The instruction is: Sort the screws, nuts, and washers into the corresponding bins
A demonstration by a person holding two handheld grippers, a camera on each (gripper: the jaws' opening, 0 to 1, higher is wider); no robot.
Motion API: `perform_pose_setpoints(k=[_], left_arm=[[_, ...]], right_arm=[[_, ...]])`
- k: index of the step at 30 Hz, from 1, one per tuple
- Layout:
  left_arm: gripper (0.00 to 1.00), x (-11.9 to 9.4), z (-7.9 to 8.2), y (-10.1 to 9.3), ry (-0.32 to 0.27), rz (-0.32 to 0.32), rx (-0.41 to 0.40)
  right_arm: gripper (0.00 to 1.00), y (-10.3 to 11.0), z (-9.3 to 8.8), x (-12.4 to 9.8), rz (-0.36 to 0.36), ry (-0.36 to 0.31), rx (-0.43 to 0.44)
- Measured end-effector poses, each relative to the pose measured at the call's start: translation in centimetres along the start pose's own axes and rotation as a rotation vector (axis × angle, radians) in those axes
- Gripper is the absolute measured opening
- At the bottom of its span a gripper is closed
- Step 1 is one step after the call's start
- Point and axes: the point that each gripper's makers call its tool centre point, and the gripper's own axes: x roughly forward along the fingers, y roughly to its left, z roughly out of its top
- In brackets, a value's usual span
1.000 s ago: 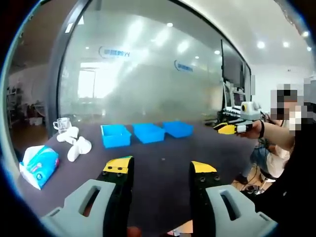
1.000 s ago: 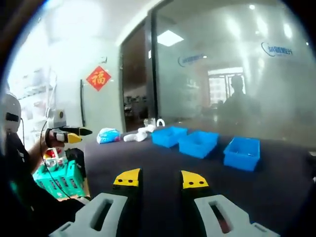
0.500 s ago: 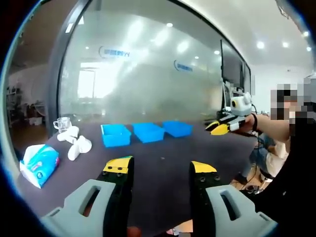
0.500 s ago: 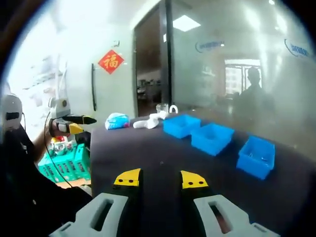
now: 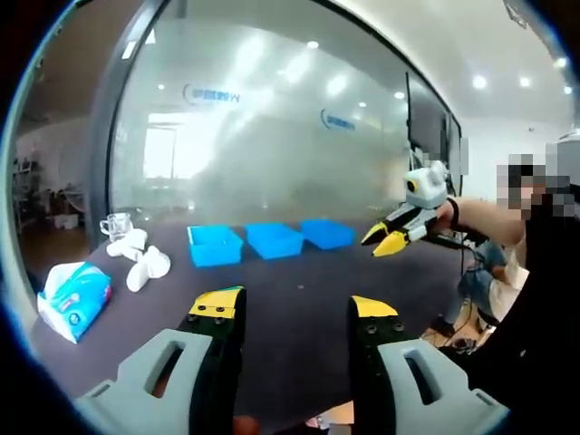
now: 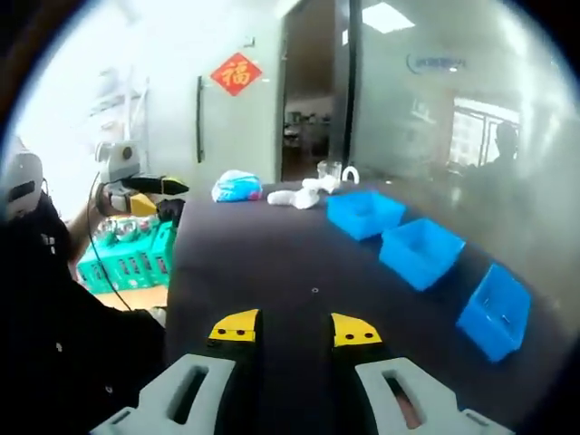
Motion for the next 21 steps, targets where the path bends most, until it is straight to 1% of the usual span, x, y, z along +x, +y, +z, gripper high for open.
perform_pose_setpoints(k=[4, 7, 10, 11, 14, 18, 21], left_arm=[[0.41, 0.1, -0.4, -0.3, 0.012, -0.007, 0.005], [0.41, 0.2, -0.5, -0.4, 0.018, -0.006, 0.01], [0.41, 0.2, -0.6, -0.5, 0.018, -0.008, 0.007], [0.41, 0.3, -0.7, -0.6, 0.02, -0.009, 0.007], [0.41, 0.3, -0.9, -0.7, 0.025, -0.01, 0.008], [0.41, 0.2, -1.0, -0.5, 0.026, -0.004, 0.004], [0.41, 0.2, -1.0, -0.5, 0.025, 0.001, -0.001]], right_arm=[[0.25, -0.7, 0.4, 1.2, 0.025, 0.044, -0.033], [0.24, -0.9, 0.5, 2.3, 0.041, 0.077, -0.052], [0.24, -0.9, 0.2, 3.6, 0.07, 0.129, -0.082], [0.24, -1.2, 0.0, 4.0, 0.08, 0.147, -0.092], [0.24, -1.1, 0.0, 5.2, 0.108, 0.182, -0.11], [0.22, -1.2, -0.2, 6.8, 0.128, 0.236, -0.155], [0.21, -1.4, -0.4, 7.9, 0.134, 0.257, -0.163]])
